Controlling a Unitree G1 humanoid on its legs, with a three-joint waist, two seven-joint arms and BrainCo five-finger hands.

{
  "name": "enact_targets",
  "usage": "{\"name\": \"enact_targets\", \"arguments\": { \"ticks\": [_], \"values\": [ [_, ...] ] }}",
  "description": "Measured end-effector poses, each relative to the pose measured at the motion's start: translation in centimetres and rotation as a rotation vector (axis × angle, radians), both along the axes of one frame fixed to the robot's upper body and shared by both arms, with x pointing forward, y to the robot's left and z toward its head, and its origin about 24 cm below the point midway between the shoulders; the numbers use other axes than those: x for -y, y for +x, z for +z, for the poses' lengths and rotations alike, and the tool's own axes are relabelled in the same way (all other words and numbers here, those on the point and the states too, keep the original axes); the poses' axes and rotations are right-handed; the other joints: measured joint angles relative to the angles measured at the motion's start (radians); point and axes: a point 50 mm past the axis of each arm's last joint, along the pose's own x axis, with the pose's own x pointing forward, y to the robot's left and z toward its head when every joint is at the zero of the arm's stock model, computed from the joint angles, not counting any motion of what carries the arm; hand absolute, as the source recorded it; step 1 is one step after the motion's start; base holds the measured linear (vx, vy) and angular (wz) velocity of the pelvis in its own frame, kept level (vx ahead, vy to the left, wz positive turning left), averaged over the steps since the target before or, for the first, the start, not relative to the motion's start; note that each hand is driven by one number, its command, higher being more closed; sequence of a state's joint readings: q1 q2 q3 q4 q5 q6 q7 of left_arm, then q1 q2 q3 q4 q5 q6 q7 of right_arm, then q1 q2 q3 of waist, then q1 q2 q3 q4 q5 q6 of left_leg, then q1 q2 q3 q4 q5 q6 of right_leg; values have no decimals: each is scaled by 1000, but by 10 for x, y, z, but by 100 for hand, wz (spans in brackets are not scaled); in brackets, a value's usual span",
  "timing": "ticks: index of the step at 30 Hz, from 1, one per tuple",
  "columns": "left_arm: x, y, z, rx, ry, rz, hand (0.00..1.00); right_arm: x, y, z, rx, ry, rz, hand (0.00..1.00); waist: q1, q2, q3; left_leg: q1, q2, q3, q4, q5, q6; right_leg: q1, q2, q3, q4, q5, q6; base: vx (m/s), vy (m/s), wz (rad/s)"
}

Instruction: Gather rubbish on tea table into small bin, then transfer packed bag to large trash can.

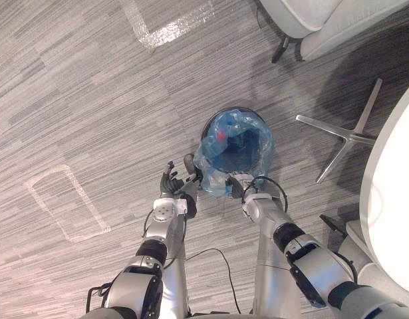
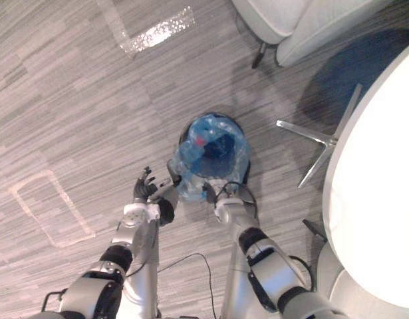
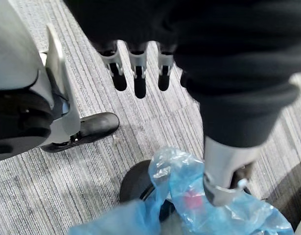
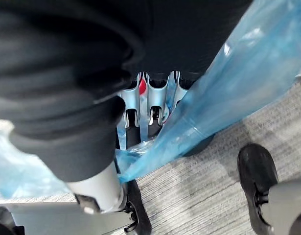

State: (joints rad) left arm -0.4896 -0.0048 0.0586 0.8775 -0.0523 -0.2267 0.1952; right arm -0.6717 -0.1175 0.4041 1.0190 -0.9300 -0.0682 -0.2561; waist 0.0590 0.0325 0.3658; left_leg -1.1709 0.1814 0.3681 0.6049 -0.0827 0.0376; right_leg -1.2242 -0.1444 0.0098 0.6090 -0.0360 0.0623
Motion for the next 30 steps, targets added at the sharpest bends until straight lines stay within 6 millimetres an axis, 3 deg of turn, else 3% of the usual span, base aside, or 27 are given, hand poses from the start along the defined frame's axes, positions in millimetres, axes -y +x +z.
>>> {"name": "enact_targets", "arguments": {
  "ticks": [8, 15, 18, 24, 26, 30],
  "values": [
    [5, -1, -1, -8, -9, -10, 0, 0, 3, 7, 21, 57, -23, 100, -1, -10, -6, 24, 2, -10, 11, 5, 9, 35, 1, -9, 1, 0, 0, -4, -3, 0],
    [3, -20, -24, -91, 20, -27, 0, -14, -20, -7, 7, 168, -8, 100, -2, -66, -53, 119, 17, -24, -4, -8, 6, 159, 17, -30, -58, 6, -12, -25, -25, -8],
    [4, -31, -36, -135, 27, -35, 0, -20, -31, -11, 0, 208, 7, 100, -2, -78, -63, 179, 15, -24, -20, -10, 3, 224, 18, -35, -80, 6, -12, 1, -15, -3],
    [4, -52, -52, -186, 84, -83, 0, -31, -54, -2, 38, 313, 68, 100, -3, -88, -75, 342, 9, -46, -50, -22, -20, 404, 18, -64, -122, -16, -18, 28, -13, 2],
    [0, -63, -61, -220, 98, -100, 0, -33, -66, 0, 41, 349, 86, 100, -3, -110, -100, 405, 4, -51, -71, -28, -28, 468, 17, -73, -137, -30, -19, 73, -15, 7],
    [2, -79, -74, -276, 151, -154, 0, -26, -80, -1, 28, 374, 83, 100, -6, -121, -124, 517, 0, -63, -104, -36, -42, 602, 19, -98, -194, -36, -15, 86, -12, 5]
  ]
}}
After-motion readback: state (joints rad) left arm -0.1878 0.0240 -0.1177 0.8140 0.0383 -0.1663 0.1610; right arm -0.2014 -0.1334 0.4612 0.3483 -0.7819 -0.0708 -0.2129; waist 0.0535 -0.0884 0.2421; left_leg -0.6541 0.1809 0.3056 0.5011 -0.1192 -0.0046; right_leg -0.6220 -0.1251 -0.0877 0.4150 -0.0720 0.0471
